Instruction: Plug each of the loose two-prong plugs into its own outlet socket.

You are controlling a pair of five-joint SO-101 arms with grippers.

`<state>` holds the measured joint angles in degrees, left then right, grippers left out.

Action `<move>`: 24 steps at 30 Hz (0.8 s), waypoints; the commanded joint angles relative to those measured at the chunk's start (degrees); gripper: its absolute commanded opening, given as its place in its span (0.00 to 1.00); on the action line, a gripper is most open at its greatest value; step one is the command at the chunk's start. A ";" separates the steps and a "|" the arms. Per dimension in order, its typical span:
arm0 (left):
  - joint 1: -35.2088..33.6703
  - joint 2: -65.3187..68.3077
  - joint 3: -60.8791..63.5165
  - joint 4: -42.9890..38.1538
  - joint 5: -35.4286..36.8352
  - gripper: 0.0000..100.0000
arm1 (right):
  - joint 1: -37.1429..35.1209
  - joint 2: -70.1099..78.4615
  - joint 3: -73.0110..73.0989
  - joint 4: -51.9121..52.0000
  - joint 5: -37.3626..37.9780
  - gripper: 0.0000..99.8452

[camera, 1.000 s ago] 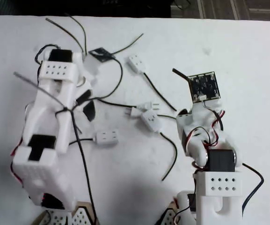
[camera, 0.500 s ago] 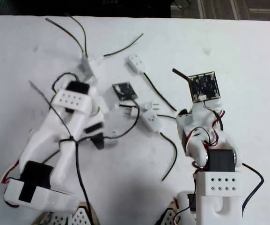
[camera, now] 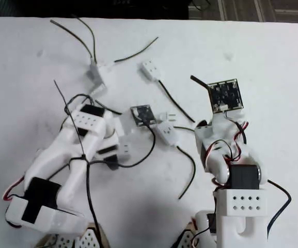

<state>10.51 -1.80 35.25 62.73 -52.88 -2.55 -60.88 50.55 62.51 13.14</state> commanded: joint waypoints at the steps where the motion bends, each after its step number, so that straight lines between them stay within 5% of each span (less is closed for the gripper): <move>1: 0.66 -1.89 -0.44 -2.55 -0.26 0.31 | -0.40 -0.22 -0.44 -0.75 0.35 0.02; 14: 2.95 2.51 -0.79 -0.79 0.97 0.15 | -0.31 -0.22 -0.44 -0.75 0.35 0.02; 20: 5.41 1.27 -0.79 1.14 18.90 0.02 | -0.40 -0.22 -0.44 -0.75 0.35 0.02; 24: 5.76 -1.71 -0.88 2.90 29.01 0.04 | -0.40 -0.22 -0.44 -0.75 0.35 0.02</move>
<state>15.25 0.66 34.73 63.78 -33.54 -2.55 -60.88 50.55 62.51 13.14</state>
